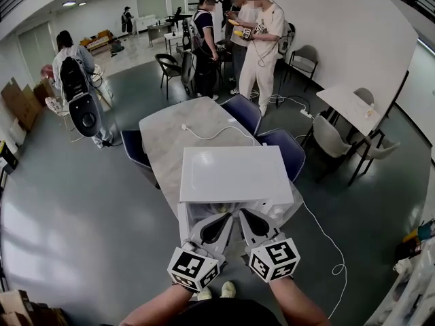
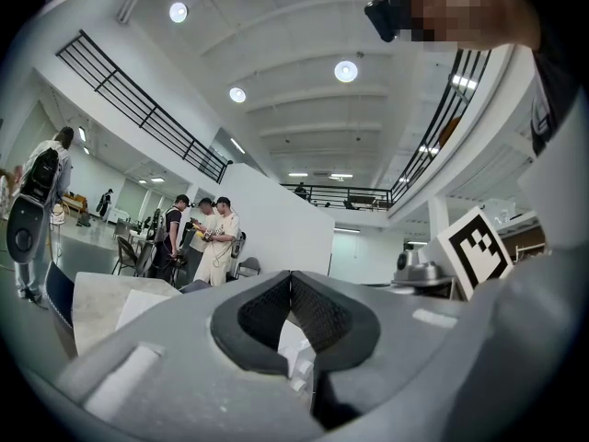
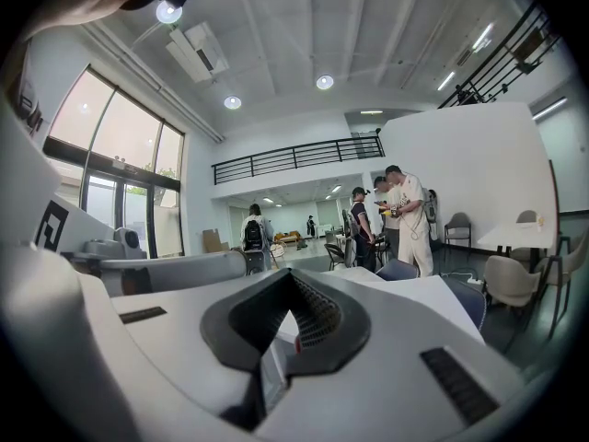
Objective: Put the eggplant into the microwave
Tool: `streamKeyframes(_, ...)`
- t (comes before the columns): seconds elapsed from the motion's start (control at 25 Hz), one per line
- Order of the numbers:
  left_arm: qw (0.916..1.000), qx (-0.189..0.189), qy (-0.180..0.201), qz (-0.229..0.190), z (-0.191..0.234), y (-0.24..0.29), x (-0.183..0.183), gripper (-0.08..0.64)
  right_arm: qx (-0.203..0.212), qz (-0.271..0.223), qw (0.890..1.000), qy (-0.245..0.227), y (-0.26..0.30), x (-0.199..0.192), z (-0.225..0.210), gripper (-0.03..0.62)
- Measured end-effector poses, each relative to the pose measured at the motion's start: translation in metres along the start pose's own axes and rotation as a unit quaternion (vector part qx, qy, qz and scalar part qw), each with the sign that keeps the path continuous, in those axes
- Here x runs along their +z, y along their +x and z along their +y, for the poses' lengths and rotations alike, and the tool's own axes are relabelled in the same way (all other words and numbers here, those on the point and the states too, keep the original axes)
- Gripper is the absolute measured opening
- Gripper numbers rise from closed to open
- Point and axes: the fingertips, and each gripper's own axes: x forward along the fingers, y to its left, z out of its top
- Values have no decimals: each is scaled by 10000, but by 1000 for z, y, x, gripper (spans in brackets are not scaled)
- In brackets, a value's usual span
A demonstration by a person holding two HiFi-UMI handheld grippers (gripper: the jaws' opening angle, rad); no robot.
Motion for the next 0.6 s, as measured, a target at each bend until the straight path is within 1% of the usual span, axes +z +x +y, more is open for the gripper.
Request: streamKeyframes(0.6,9999,124,3,-29,1,0,0,9,116,22,9999,-15,2,-2,1,0)
